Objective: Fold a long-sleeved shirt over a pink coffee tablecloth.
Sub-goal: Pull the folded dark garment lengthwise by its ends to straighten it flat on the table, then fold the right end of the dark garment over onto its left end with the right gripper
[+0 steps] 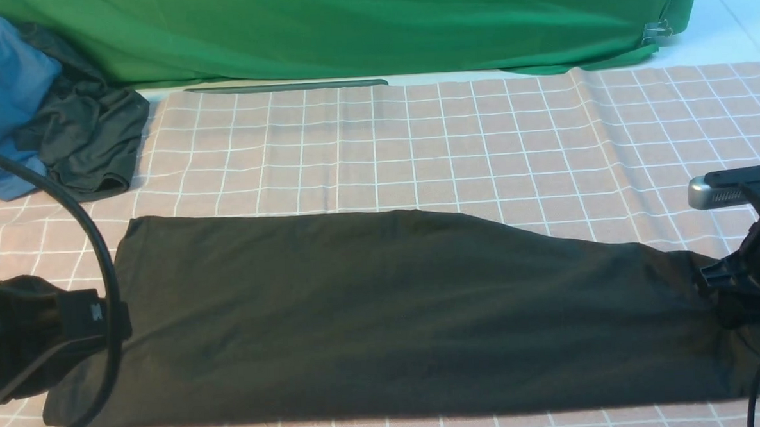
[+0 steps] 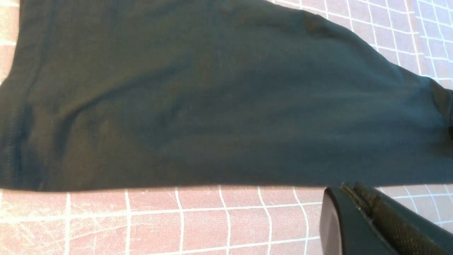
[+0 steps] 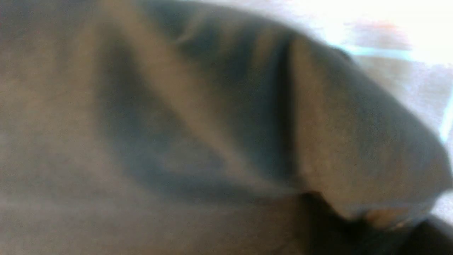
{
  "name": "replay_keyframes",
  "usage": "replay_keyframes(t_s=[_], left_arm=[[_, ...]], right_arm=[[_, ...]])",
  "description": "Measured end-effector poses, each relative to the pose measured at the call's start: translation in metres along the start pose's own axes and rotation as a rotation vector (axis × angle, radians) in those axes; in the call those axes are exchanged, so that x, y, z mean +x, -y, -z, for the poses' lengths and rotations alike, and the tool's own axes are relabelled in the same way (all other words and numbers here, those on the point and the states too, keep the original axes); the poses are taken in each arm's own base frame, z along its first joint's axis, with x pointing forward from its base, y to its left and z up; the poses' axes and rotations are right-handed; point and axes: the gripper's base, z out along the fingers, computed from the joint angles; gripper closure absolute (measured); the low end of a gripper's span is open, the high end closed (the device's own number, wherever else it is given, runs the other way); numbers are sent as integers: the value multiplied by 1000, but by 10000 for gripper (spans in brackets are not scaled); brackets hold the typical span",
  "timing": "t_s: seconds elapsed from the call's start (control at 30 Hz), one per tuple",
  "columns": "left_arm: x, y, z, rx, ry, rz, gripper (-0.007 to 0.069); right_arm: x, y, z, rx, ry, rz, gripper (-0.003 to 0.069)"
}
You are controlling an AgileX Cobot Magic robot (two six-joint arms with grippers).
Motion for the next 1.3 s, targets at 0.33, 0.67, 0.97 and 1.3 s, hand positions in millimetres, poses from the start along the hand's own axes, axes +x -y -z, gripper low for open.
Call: replay_keyframes(t_s=[0.33, 0.67, 0.97, 1.3], left_arm=[[0, 0, 0, -3, -2, 4, 611], [-2, 0, 0, -5, 21, -2, 611], [-4, 0, 0, -2, 48, 1, 611], [-6, 0, 0, 4, 66, 3, 611]], right_arm=[[11, 20, 26, -4, 20, -65, 528], [0, 45, 88, 11, 67, -145, 528], [-37, -27, 154, -218, 231, -55, 528], [-50, -160, 206, -488, 380, 151, 528]])
